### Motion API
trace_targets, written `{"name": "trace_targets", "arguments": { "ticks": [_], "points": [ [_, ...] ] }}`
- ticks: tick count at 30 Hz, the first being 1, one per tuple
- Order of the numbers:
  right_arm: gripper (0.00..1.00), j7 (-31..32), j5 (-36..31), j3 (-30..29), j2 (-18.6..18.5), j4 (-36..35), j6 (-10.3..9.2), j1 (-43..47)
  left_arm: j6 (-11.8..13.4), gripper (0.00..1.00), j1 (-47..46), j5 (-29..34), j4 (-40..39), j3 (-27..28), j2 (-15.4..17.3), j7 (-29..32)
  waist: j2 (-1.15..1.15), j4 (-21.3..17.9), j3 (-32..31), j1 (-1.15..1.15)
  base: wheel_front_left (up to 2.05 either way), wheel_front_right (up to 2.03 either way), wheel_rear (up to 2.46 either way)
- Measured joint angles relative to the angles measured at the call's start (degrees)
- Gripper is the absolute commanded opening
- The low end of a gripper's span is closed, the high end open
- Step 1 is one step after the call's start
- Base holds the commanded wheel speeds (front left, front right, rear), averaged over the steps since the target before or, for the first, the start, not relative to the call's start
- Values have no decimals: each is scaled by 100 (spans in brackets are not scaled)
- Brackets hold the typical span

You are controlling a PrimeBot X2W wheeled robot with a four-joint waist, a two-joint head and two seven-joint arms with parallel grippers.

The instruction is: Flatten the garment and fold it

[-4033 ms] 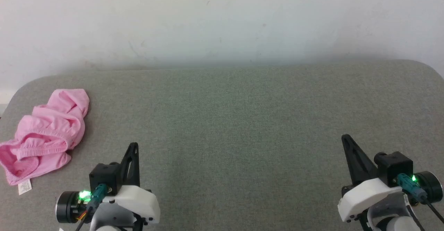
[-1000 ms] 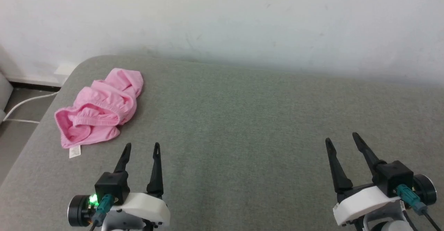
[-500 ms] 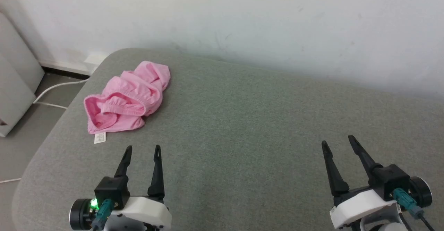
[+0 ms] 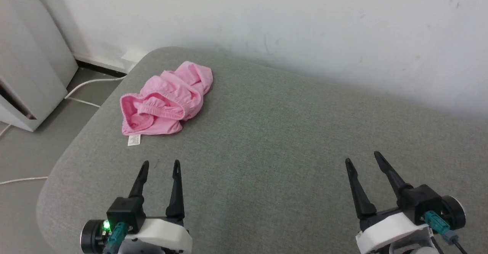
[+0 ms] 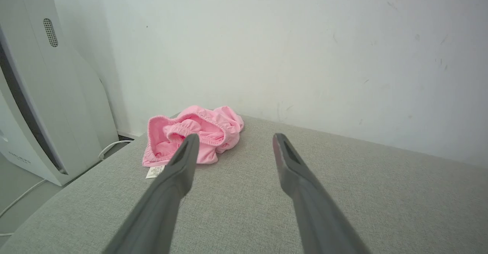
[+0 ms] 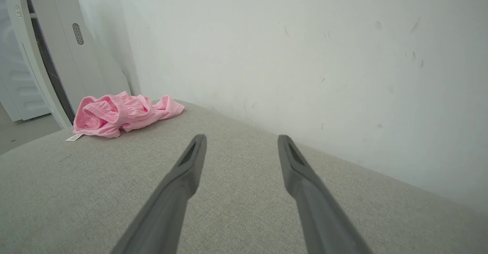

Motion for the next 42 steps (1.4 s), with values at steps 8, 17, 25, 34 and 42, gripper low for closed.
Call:
{"name": "trace_targets", "arguments": {
  "ticks": [8,17,25,34,42],
  "points": [
    [100,-75,31,45,0,20,0,0,46,100,14,-48,11,-41,0,-88,0,245,7,0,0,0,0],
    [100,-200,75,86,0,65,0,0,76,100,21,-93,23,-113,-1,-191,0,478,4,0,0,0,0],
    [100,-278,112,127,1,111,0,1,102,100,27,-135,43,-163,-2,-293,0,670,-14,0,0,0,0],
    [100,-354,222,140,3,137,0,29,111,100,32,-143,60,-200,-2,-352,0,791,-25,0,0,0,0],
    [100,-354,229,145,3,137,0,53,99,100,32,-192,92,-202,-2,-352,0,751,31,0,0,0,0]
  ]
}}
